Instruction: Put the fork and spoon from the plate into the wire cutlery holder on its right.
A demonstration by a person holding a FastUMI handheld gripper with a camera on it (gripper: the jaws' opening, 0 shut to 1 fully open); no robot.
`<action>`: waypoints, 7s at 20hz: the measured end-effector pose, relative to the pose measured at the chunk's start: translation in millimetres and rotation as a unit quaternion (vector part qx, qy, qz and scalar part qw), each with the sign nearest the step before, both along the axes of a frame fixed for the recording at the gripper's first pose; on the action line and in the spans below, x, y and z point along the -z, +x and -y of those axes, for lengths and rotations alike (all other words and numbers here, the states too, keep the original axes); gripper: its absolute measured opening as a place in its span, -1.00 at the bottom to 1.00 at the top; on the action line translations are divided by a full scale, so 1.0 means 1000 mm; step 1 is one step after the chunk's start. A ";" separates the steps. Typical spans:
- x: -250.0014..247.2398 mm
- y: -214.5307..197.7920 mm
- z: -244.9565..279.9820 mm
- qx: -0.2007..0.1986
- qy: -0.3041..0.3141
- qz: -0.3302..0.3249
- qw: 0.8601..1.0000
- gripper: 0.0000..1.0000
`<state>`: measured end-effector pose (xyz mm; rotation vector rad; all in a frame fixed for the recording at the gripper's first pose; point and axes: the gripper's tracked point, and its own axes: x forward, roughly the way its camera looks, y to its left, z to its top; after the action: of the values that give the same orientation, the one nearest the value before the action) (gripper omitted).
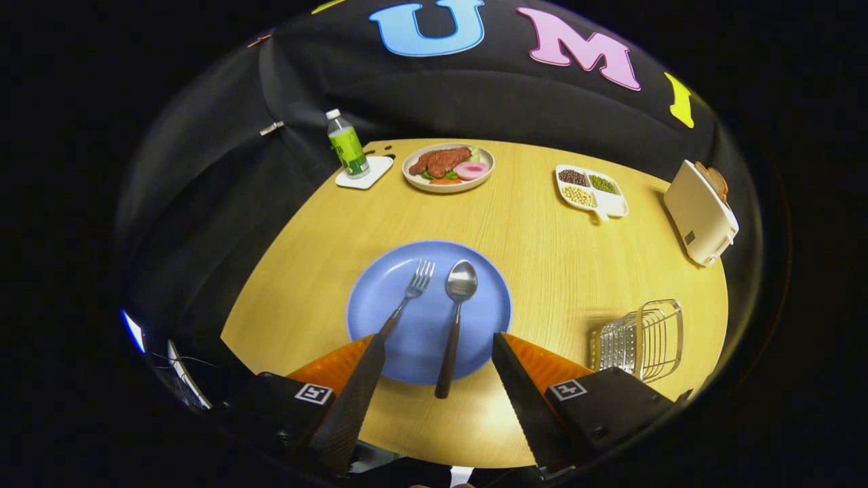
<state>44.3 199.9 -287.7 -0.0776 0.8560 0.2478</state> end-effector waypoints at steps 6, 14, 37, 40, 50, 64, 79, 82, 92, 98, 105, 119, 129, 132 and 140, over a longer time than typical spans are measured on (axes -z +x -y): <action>0.050 0.017 -0.005 -0.001 -0.030 -0.059 0.998 0.78; 0.075 0.013 0.000 0.036 -0.034 -0.109 0.993 0.05; -0.027 -0.035 0.072 -0.015 0.065 -0.127 0.990 -0.83; -0.050 -0.057 0.107 -0.042 0.044 -0.148 0.987 -0.83; -0.088 -0.071 0.222 -0.069 -0.037 -0.224 0.971 -0.84; -0.042 -0.060 0.256 -0.079 -0.098 -0.367 0.922 -0.83; -0.045 -0.037 0.231 -0.054 -0.061 -0.346 0.935 -0.15; -0.062 -0.037 0.216 -0.063 -0.036 -0.311 0.948 0.50; -0.118 -0.042 0.127 -0.059 0.066 -0.174 0.981 0.99; -0.110 -0.041 0.056 -0.058 0.084 -0.132 0.986 0.99; -0.054 -0.036 -0.019 -0.048 0.094 -0.152 0.983 0.99; 0.058 -0.008 -0.072 0.062 0.091 -0.230 0.967 0.95; 0.076 -0.007 -0.100 0.084 0.128 -0.299 0.942 -0.09; 0.078 -0.006 -0.100 0.084 0.140 -0.308 0.937 -0.24; 0.073 -0.005 -0.094 0.092 0.181 -0.312 0.928 -0.80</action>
<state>39.0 294.0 -360.3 0.4496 1.4268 0.2527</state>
